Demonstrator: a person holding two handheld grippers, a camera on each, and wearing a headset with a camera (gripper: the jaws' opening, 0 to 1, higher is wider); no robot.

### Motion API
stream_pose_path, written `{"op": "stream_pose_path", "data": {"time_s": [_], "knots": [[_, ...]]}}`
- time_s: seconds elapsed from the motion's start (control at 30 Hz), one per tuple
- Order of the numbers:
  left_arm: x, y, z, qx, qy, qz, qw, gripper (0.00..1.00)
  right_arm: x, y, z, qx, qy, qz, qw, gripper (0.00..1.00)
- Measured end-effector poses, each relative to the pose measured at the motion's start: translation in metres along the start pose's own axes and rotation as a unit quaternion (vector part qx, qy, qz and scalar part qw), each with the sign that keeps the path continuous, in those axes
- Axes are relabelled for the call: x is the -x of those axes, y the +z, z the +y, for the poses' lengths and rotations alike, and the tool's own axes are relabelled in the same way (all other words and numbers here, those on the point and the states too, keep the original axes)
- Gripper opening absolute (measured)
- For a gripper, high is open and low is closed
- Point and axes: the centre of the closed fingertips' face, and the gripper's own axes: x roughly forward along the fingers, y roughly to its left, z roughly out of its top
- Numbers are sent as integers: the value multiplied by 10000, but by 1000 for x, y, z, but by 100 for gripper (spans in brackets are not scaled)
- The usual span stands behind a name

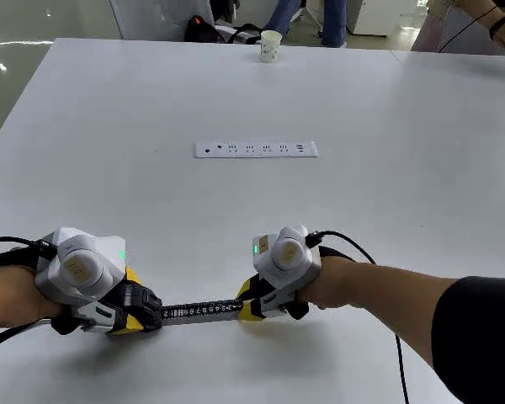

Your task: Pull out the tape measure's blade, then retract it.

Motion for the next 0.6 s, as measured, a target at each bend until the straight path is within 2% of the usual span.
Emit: {"op": "stream_pose_path", "data": {"time_s": [0.6], "knots": [[-2, -1, 2, 8, 4, -1, 10000, 32, 5, -8, -2, -42, -39, 37, 10000, 9]]}}
